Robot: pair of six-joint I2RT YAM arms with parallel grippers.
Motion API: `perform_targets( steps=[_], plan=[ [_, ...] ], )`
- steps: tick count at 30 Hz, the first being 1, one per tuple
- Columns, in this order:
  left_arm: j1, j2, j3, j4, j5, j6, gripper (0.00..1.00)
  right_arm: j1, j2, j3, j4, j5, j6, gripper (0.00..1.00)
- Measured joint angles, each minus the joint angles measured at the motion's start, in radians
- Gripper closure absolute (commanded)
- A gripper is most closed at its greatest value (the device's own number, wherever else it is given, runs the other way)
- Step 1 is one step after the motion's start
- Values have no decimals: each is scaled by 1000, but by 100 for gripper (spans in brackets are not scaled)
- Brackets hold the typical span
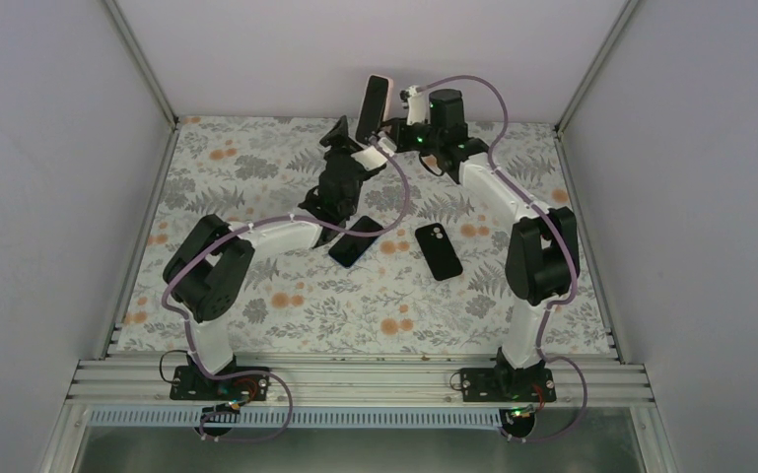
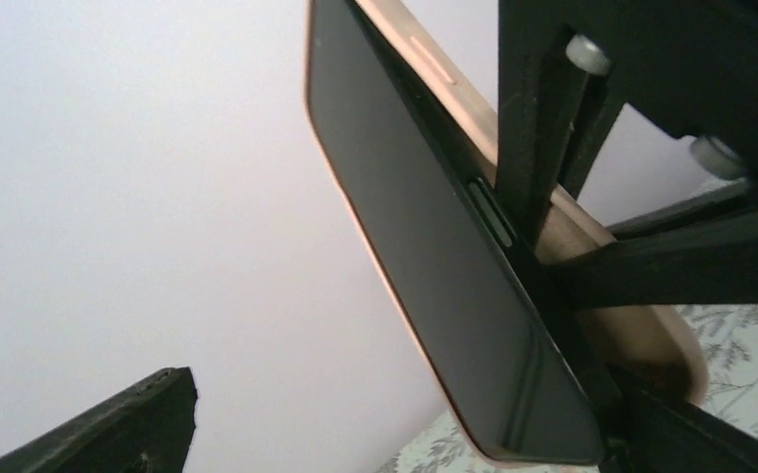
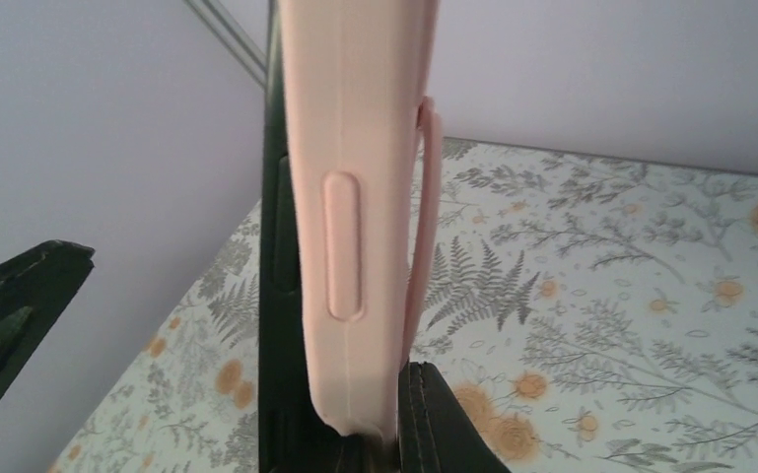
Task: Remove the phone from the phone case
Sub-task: Remove the phone case from the phone.
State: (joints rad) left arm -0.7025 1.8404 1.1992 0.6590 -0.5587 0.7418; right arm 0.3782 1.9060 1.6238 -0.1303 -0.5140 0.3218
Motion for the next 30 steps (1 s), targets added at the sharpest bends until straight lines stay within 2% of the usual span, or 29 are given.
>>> perform_targets(
  steps=[6, 8, 12, 14, 16, 20, 22, 25, 30],
  plan=[
    [0, 0, -72, 171, -33, 154, 32, 13, 0, -15, 34, -37, 34, 96],
    [0, 0, -79, 204, -35, 171, 35, 14, 0, -15, 51, -51, 46, 96],
    [1, 0, -79, 223, -33, 178, 37, 20, -1, -15, 80, -69, 58, 96],
    [2, 0, -79, 223, -32, 173, 46, 21, -2, -20, 89, -69, 65, 97],
    [5, 0, -77, 209, -27, 151, 58, 22, -2, -24, 97, -69, 72, 97],
    [10, 0, -63, 171, 0, 91, 70, 24, -9, -38, 121, -61, 84, 97],
    [13, 0, -62, 169, 15, 70, 72, 26, -15, -43, 129, -54, 84, 97],
    [13, 3, -57, 169, 23, 60, 60, 27, -18, -48, 140, -49, 89, 97],
    [16, 63, 8, 200, 11, 56, 60, 26, -18, -65, 168, -2, 108, 97]
  ],
)
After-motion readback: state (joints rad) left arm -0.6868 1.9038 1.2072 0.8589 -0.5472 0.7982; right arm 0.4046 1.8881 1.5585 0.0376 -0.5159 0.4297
